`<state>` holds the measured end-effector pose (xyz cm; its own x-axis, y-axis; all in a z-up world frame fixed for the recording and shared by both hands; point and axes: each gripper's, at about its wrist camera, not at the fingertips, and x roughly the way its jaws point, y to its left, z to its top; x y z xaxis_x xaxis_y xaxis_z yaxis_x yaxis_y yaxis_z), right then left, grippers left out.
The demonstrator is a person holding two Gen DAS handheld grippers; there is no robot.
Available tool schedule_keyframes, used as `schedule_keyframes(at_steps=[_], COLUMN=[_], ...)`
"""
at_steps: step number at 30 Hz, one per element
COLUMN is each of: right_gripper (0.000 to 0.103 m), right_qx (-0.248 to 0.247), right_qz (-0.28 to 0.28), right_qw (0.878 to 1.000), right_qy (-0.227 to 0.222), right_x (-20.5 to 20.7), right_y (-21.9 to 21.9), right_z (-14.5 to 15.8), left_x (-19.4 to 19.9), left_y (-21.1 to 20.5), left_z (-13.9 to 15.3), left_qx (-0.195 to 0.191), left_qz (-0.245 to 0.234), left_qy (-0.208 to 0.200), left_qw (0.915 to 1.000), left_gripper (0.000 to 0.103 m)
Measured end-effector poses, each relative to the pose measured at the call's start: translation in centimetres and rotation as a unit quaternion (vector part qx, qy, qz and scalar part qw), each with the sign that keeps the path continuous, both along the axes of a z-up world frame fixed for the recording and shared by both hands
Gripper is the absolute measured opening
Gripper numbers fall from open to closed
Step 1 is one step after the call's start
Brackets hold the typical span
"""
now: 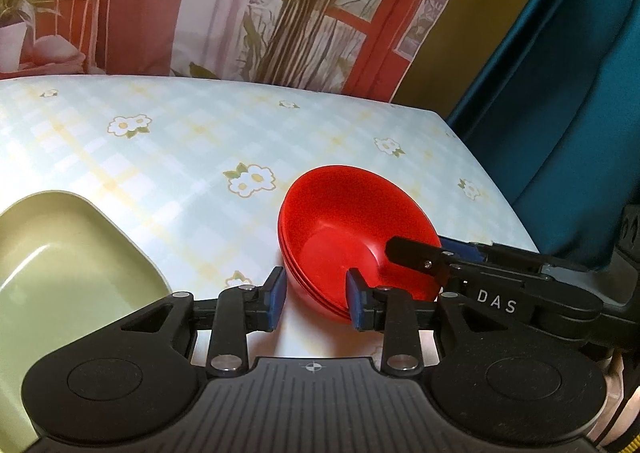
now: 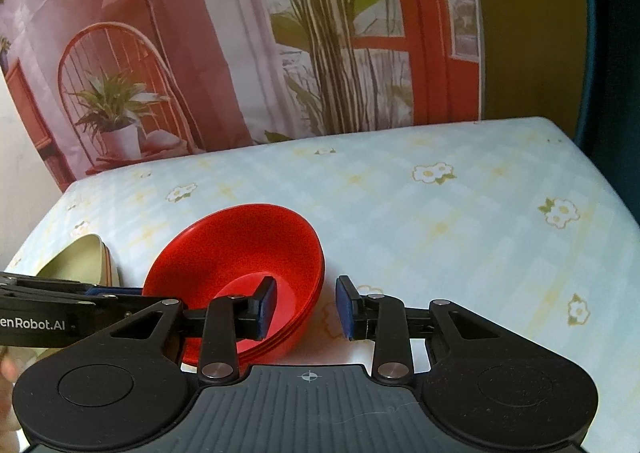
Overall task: Organize plates and bowls
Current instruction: 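Carry the stacked red bowls with the left gripper onto the green plate stack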
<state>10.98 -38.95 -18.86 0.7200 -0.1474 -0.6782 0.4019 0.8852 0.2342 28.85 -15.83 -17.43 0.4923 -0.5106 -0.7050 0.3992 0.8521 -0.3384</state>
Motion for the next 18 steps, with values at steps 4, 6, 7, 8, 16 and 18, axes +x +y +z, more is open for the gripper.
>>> schedule_keyframes(at_steps=[4, 6, 7, 8, 16, 18], right_gripper=[0.03, 0.03, 0.03, 0.03, 0.03, 0.03], right_qx=[0.013, 0.019, 0.023, 0.025, 0.034, 0.035], right_qz=[-0.007, -0.011, -0.013, -0.015, -0.016, -0.018], right_qw=[1.0, 1.0, 1.0, 0.999, 0.999, 0.999], right_qy=[-0.007, -0.011, -0.013, -0.016, -0.022, -0.022], right_x=[-0.14, -0.29, -0.37, -0.45, -0.6, -0.59], right_y=[0.04, 0.08, 0.07, 0.09, 0.52, 0.53], right_z=[-0.44, -0.64, -0.72, -0.77, -0.92, -0.93], left_x=[0.1, 0.14, 0.16, 0.06, 0.03, 0.01], left_y=[-0.18, -0.24, -0.27, -0.18, -0.09, -0.05], left_z=[-0.19, -0.27, -0.3, -0.26, -0.32, -0.32], left_qx=[-0.001, -0.001, -0.001, -0.002, -0.002, -0.002], left_qz=[0.0, -0.001, -0.002, -0.003, -0.004, -0.005], left_qy=[0.0, 0.0, 0.0, 0.0, -0.002, -0.002], left_qw=[1.0, 1.0, 1.0, 1.0, 1.0, 1.0], left_gripper=[0.033, 0.033, 0.033, 0.033, 0.033, 0.033])
